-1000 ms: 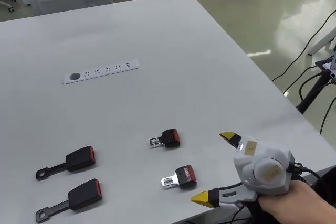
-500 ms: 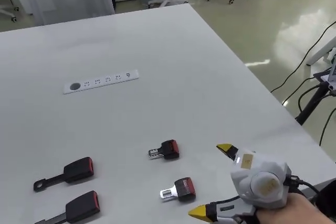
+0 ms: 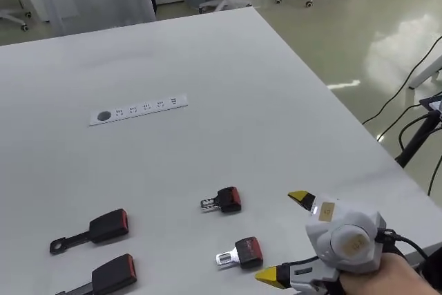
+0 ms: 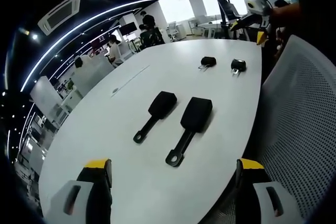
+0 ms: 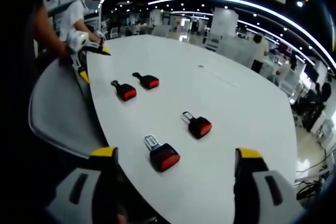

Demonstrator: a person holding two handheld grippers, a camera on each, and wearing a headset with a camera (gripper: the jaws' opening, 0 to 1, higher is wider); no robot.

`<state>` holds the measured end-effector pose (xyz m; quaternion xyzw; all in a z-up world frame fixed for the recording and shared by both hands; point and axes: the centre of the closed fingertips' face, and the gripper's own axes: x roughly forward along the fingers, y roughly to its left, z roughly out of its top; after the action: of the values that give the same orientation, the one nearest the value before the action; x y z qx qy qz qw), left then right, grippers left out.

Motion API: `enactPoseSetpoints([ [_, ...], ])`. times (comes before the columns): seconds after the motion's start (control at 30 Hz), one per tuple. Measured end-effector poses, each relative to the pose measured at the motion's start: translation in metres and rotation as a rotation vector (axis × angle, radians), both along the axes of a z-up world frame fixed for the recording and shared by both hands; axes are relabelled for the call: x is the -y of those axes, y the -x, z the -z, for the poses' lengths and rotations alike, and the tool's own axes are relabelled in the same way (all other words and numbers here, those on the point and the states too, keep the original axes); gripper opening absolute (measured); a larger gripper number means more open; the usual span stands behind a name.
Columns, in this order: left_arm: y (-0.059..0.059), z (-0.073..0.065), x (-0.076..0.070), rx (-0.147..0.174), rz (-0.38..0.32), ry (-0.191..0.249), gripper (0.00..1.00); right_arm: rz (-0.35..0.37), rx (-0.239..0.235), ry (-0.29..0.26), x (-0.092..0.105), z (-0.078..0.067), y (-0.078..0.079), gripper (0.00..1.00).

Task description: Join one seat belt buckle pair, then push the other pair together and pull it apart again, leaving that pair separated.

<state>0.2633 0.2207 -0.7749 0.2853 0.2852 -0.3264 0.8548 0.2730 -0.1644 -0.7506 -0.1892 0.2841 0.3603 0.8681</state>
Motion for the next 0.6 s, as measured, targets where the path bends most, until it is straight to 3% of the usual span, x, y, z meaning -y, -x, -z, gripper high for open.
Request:
enactPoseSetpoints([
  [0.13,0.000,0.000,0.000,-0.005,-0.002,0.001,1.00,-0.009,0.025,0.013,-0.002,-0.002,-0.004,0.92],
  [0.2,0.001,0.001,-0.001,-0.008,0.006,-0.018,1.00,-0.020,0.036,0.026,-0.004,-0.002,-0.005,0.92],
  [0.3,0.006,0.006,-0.003,-0.039,0.032,-0.059,1.00,-0.029,0.045,0.040,-0.004,-0.002,-0.007,0.94],
  [0.53,0.003,0.001,-0.006,-0.049,0.018,-0.053,1.00,-0.047,0.057,0.060,-0.005,-0.004,-0.011,0.97],
  [0.6,0.001,0.002,-0.005,-0.070,0.014,-0.050,0.98,-0.066,0.048,0.053,-0.007,-0.003,-0.011,0.94],
])
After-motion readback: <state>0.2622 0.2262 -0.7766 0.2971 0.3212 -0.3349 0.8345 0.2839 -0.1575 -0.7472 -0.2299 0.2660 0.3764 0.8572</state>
